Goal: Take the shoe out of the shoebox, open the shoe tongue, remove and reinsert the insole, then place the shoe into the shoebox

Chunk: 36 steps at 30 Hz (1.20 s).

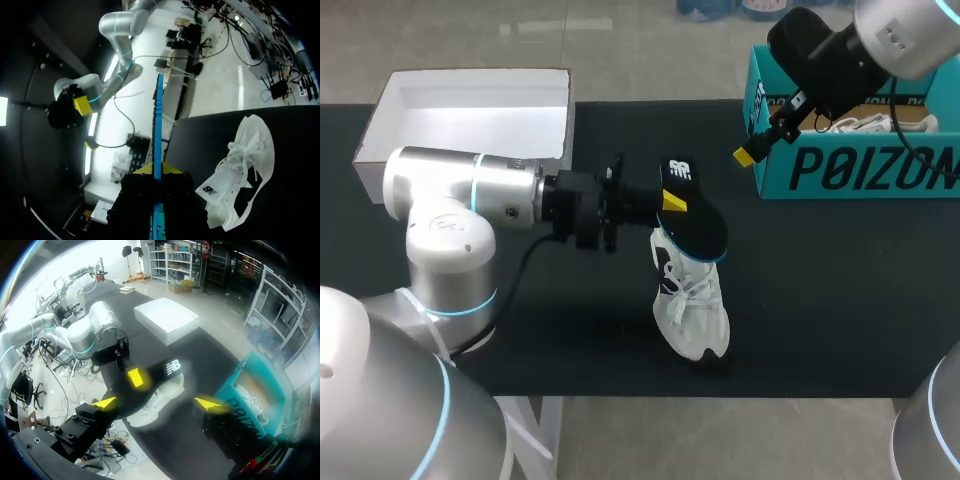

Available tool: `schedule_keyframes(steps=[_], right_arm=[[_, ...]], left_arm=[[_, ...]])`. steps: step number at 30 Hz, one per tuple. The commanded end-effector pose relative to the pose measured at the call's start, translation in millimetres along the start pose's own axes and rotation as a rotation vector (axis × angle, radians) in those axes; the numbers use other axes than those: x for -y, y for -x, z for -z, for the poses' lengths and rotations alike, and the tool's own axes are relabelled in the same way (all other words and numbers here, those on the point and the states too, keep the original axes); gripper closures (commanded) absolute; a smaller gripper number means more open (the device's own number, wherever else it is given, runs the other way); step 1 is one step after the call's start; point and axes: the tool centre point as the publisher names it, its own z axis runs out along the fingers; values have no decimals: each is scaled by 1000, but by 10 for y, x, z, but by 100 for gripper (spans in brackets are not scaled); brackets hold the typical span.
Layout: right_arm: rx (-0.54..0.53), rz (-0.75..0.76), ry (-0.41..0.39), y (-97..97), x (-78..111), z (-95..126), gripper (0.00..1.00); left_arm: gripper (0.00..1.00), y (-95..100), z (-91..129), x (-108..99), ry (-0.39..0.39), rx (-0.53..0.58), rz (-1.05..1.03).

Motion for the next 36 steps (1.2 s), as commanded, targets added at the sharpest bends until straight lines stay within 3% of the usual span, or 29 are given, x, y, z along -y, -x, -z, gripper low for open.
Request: schedule_keyframes(steps=[1,17,21,28,36], right_arm=[[1,-1,-1,-2,-9,-21,0],[1,-1,-1,-2,-9,-21,0],[1,-1,-1,-2,-9,-21,0],[1,-1,-1,-2,-9,-21,0],[1,-1,-1,-2,-9,-21,0]], left_arm=[[100,-3,-13,-3,2,2,-2],[100,-3,-13,-3,2,2,-2],[100,-112,-7,-34,57,37,-248],[100,-205,89,-110,51,40,-540],[100,-76,192,-275,22,11,-721]])
